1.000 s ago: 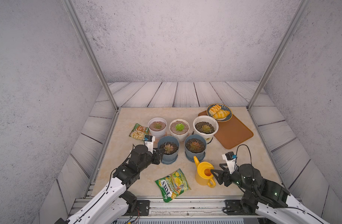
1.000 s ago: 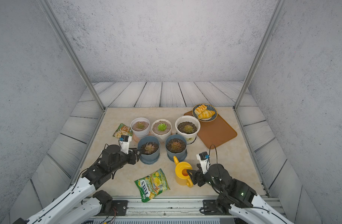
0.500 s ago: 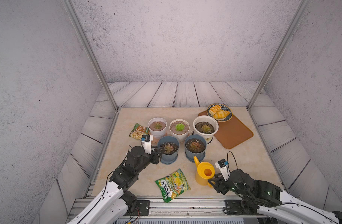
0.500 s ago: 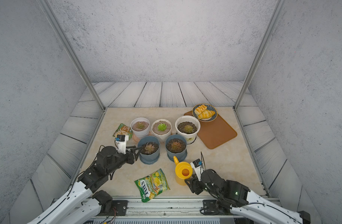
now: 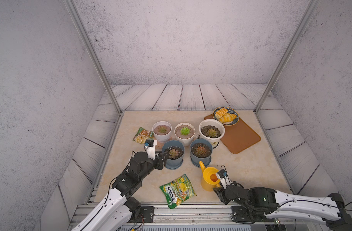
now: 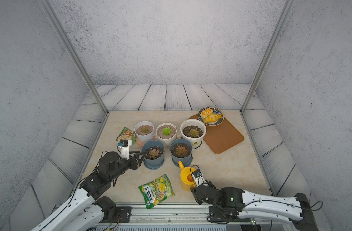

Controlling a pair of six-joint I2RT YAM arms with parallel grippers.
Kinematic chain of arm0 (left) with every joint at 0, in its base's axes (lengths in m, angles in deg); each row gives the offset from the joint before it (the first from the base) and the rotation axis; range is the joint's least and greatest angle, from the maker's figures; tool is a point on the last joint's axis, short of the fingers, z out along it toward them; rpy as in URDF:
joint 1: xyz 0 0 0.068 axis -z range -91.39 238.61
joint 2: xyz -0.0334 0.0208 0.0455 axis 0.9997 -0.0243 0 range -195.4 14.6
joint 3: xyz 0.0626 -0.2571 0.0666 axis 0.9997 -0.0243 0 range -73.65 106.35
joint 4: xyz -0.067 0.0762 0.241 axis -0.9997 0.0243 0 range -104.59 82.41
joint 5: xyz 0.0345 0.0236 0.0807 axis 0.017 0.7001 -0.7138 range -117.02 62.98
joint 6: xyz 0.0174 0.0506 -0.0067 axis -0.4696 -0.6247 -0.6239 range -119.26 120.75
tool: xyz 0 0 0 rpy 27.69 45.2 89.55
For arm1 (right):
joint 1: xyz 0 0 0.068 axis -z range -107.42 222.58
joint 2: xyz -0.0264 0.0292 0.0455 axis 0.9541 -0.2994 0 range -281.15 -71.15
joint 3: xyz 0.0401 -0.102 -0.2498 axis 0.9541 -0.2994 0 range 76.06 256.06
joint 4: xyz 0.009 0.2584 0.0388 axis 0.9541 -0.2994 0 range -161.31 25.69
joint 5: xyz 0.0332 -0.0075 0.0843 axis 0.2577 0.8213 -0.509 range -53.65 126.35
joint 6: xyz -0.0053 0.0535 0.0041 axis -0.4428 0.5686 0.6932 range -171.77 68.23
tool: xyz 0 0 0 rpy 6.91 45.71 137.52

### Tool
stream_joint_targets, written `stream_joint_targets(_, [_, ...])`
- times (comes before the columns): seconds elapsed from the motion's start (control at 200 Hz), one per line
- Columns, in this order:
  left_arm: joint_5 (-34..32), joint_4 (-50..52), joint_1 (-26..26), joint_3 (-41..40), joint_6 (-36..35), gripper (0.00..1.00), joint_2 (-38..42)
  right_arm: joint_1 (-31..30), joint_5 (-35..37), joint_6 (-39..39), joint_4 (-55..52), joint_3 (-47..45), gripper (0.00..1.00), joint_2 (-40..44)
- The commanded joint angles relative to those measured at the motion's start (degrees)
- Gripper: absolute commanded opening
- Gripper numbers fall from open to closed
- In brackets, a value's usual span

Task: Water the succulent around the soil edge
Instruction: Pick up the watering can from the center of the board.

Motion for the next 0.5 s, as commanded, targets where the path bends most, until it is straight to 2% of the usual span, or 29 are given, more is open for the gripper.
stream_joint_targets(0.0, [-0.1,-1.2,0.2,-0.5,0.1,0.51,0.1,-1.0,4.1,1.1,0.7,1.7,0.46,-1.4])
stream_joint_targets(0.185, [-0.2,-1.0,0.2,-0.6,0.0,0.51,0.4,-1.6,3.9,0.9,0.8,1.7,0.35,-1.2])
stream_joint_targets(0.495, [-0.4,-0.9,0.3,-0.4,-0.1,0.51,0.1,-1.7,1.4,-1.6,0.8,2.7,0.0,-0.2])
